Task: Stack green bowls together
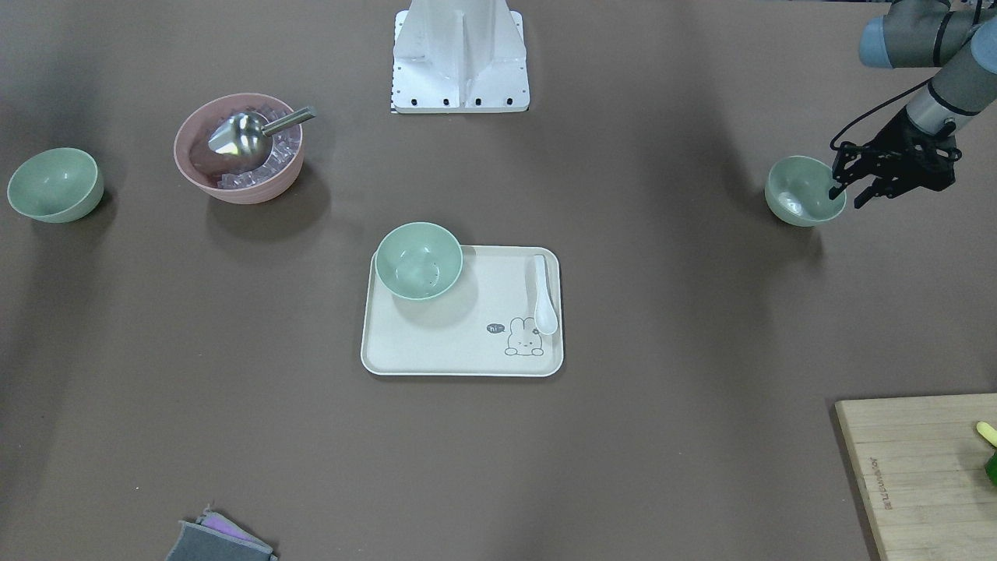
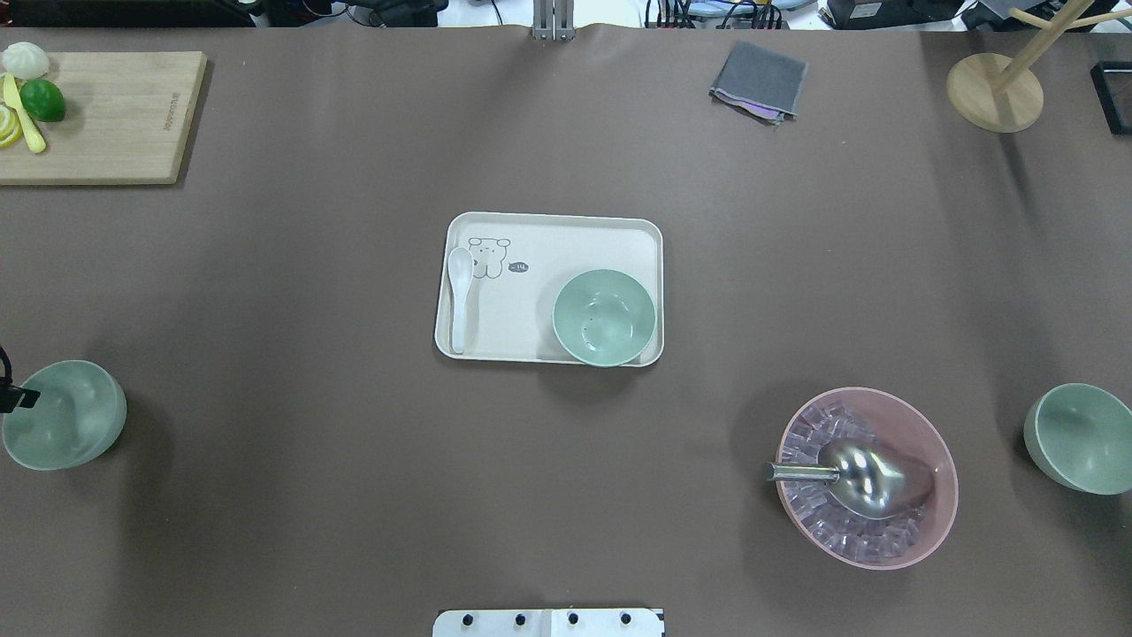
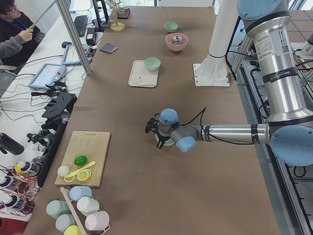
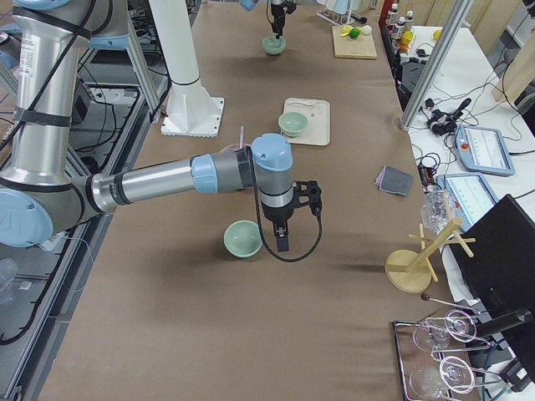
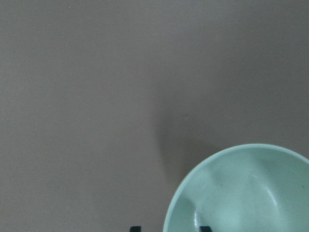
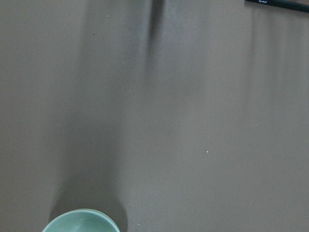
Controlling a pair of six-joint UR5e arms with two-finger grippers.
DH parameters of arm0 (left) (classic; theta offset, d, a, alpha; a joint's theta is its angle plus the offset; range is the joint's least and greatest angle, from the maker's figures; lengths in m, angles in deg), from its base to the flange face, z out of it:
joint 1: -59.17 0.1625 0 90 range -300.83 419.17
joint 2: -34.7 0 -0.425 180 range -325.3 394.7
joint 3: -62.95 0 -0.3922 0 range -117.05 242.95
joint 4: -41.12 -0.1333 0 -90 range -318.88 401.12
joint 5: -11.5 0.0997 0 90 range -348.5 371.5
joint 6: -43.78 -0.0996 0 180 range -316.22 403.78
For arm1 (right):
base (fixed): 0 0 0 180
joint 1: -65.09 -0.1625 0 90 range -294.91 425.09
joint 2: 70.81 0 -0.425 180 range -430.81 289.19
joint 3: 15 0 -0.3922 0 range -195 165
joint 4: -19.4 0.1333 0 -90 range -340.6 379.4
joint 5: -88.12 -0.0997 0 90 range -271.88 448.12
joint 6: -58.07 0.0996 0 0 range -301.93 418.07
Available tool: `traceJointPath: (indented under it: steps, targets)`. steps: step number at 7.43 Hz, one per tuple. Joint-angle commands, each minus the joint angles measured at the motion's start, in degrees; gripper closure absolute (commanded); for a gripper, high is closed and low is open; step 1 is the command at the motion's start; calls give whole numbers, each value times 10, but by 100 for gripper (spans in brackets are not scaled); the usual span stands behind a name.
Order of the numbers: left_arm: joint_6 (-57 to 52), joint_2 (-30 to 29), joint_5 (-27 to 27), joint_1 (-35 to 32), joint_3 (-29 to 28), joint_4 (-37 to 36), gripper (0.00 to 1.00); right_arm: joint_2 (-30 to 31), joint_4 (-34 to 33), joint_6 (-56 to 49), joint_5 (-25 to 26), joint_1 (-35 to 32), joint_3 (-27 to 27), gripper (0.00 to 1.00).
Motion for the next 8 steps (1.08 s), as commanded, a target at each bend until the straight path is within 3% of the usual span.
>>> traceJointPath:
  steps: [1,3,4,5,8]
  targets:
    - [0,0,0,4,0,0,58,0,0,0,0,0,0,0]
    - [0,0,13,8,0,1,82,0,0,0,0,0,0,0]
    - [0,0,16,9,0,0,86,0,0,0,-1,0,0,0]
    - [0,0,15,9,0,1,100,3,0,0,-1,0,0,0]
    - [3,-11,5,7,21,-3,100,4,0,-2,0,0,0,0]
